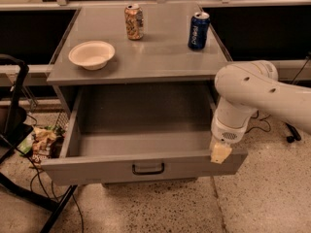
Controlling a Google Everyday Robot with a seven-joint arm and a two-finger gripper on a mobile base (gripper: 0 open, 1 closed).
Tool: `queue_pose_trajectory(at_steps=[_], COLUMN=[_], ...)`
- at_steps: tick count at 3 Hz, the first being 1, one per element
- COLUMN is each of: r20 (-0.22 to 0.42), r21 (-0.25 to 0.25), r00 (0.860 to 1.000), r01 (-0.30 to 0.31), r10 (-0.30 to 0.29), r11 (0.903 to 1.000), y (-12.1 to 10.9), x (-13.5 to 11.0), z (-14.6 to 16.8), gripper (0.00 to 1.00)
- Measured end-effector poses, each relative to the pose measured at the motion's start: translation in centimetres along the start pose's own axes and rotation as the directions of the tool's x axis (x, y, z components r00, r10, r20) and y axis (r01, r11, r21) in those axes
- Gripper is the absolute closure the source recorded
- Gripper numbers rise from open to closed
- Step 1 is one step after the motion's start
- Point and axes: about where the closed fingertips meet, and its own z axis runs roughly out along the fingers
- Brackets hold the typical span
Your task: Open top drawer
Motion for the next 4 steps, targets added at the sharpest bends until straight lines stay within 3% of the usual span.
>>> queue_pose_trajectory(at_steps=[4], r20=[-0.002], r21=[-0.091], r00=[1.0], r01=[0.013], r10=[-0.014], r11=[0.9958], y=[5.2], x=[1.7], z=[0.0], gripper=[1.0])
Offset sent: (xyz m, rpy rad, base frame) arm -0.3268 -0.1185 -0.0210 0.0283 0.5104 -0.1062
